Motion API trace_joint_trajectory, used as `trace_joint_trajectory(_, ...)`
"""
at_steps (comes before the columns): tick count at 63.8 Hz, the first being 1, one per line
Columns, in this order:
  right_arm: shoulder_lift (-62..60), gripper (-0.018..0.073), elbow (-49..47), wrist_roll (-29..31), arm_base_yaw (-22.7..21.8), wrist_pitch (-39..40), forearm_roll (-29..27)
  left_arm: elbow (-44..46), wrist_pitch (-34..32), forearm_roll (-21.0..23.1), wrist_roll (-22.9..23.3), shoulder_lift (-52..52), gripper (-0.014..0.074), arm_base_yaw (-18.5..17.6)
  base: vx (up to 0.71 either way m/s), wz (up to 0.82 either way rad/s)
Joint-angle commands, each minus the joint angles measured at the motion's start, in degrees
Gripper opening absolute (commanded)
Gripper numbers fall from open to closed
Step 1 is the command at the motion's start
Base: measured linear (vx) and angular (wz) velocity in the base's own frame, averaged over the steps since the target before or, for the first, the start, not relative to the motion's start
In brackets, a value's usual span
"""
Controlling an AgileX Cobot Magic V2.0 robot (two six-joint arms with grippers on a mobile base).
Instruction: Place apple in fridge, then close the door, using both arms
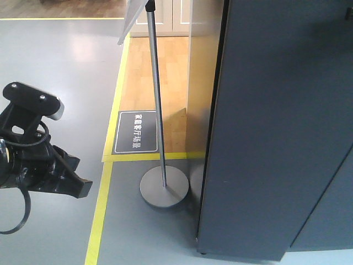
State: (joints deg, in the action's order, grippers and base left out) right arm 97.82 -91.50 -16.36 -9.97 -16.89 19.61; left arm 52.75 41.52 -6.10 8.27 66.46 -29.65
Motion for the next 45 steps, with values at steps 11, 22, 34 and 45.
trace_joint_trajectory(11,6.04,-0.0006,-6.9,-0.26,-0.22,10.32,0.43,1.18,-2.43,-0.16,0.68,-1.27,-0.0006,0.03,0.0,0.0)
trace_joint_trajectory(22,6.45,-0.0006,-7.29,-0.26,-0.22,9.08,-0.29,1.18,-2.39,-0.16,0.68,-1.27,-0.0006,0.03,0.0,0.0)
trace_joint_trajectory(34,4.22,-0.0003,-7.29,0.28,0.31,3.35,-1.18,1.18,-2.44,-0.16,0.68,-1.27,-0.0006,0.03,0.0,0.0)
trace_joint_trajectory(45,-0.42,-0.0003,-2.55,6.73,3.49,-2.34,-1.64,1.18,-2.5,-0.16,0.68,-1.27,-0.0006,0.03,0.0,0.0)
